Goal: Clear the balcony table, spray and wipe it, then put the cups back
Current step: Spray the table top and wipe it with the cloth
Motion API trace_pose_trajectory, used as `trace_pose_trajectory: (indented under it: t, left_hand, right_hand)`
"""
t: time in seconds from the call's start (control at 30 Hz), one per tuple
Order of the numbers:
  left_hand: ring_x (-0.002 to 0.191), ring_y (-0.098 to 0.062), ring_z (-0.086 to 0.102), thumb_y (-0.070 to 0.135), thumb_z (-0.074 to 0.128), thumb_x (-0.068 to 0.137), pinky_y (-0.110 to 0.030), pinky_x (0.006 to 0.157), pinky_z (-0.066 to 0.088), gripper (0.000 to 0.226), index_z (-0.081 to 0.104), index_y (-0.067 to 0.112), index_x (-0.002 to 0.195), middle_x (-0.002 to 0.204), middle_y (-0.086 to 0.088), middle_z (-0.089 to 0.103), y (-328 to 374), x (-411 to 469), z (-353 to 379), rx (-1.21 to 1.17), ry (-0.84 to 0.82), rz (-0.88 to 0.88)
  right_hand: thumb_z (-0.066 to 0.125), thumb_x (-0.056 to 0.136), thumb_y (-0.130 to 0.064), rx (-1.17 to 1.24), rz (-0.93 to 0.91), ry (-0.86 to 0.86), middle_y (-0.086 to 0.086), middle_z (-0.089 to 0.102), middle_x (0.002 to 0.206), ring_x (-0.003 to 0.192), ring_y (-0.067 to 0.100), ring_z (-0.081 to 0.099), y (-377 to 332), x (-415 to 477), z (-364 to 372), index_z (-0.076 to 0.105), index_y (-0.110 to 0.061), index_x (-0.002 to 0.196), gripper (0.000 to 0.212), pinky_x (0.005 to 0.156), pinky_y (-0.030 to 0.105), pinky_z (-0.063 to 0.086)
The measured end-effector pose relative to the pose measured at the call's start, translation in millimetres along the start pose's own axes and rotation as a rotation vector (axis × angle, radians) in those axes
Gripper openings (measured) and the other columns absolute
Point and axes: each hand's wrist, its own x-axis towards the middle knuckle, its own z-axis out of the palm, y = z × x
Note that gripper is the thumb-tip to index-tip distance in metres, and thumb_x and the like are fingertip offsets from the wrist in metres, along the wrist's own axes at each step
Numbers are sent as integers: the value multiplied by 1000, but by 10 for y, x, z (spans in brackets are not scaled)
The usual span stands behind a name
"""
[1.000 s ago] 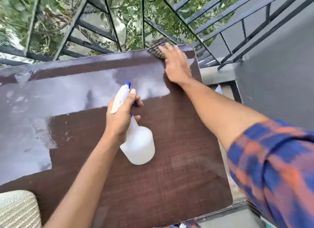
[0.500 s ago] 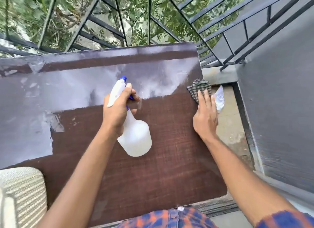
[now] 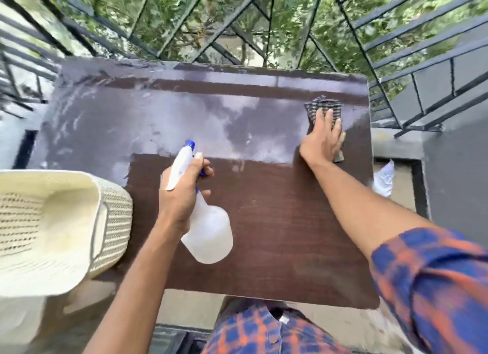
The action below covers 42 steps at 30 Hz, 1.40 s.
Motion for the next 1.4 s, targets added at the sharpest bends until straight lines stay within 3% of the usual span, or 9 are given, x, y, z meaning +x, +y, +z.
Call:
trace_pose_trajectory:
  t: [0.1, 0.27, 0.37, 0.5, 0.7, 0.8, 1.1, 1.23, 1.4]
  left_hand:
    - [83, -12, 69, 36, 58, 99, -22, 52, 49, 22, 68, 23, 84, 80, -1, 68, -156, -171, -312, -15, 116, -43]
    - [84, -8, 67, 36, 55, 101, -26, 58, 48, 24, 66, 24, 83, 78, 4, 67, -361, -439, -629, -12, 188, -97]
    - [78, -4, 65, 37, 55, 101, -21, 54, 48, 23, 66, 23, 86, 78, 5, 66, -425, -569, -677, -37, 213, -95]
    - [85, -6, 67, 39, 56, 100, -26, 59, 48, 23, 67, 24, 86, 80, 5, 68, -466, -721, -652, -34, 194, -97]
    - [89, -12, 68, 39, 59, 99, -30, 60, 49, 22, 69, 25, 84, 84, 1, 69, -481, -942, -462, -22, 106, -49]
    - [87, -11, 69, 36, 59, 99, -30, 61, 50, 22, 69, 23, 86, 82, 1, 69, -486, -1017, -409, 15, 68, -26]
    - [89, -9, 69, 47, 63, 88, -27, 58, 52, 26, 70, 22, 90, 85, 1, 70, -530, -1054, -612, 89, 29, 0]
    - [91, -8, 69, 48, 62, 87, -25, 57, 53, 30, 72, 20, 92, 87, 1, 72, -583, -1078, -831, 116, 1, 14]
    - [87, -10, 68, 44, 65, 89, -26, 57, 54, 26, 71, 19, 92, 85, 2, 71, -647, -1080, -1092, 89, 11, 2]
  right_hand:
    - [53, 88, -14, -45, -254, -101, -3, 15, 168, 154, 28, 10, -710, -536, 295, 24, -28, 159, 78, 124, 50, 9]
    - [56, 88, -23, -159, -923, -369, -3, 15, 168, 154, 28, 12, -1530, -1771, 795, 26, -29, 158, 77, 123, 51, 11]
    - [58, 88, -26, -170, -1074, -463, -9, 19, 167, 154, 21, 14, -1527, -2011, 902, 30, -36, 155, 74, 122, 48, 12]
    - [47, 94, -18, -91, -944, -333, -11, 26, 164, 152, 20, 22, -968, -1647, 699, 34, -40, 153, 64, 120, 51, 21]
    - [43, 99, -18, -10, -248, -32, -3, 23, 166, 152, 28, 21, 605, -786, 56, 32, -34, 155, 59, 121, 50, 21]
    - [42, 100, -15, 19, -78, -2, -1, 19, 167, 153, 30, 17, 1134, -821, -104, 30, -30, 156, 59, 122, 49, 19]
    - [52, 95, -14, 178, 259, 104, -6, 14, 168, 154, 25, 9, 499, -1589, 204, 29, -33, 156, 68, 123, 49, 11]
    - [53, 93, -18, 187, 155, 32, -6, 12, 168, 155, 25, 7, -265, -2043, 490, 26, -33, 157, 72, 124, 50, 8]
    - [49, 93, -19, 80, -291, -134, -5, 16, 168, 154, 25, 13, -1007, -2683, 903, 26, -32, 157, 70, 123, 50, 9]
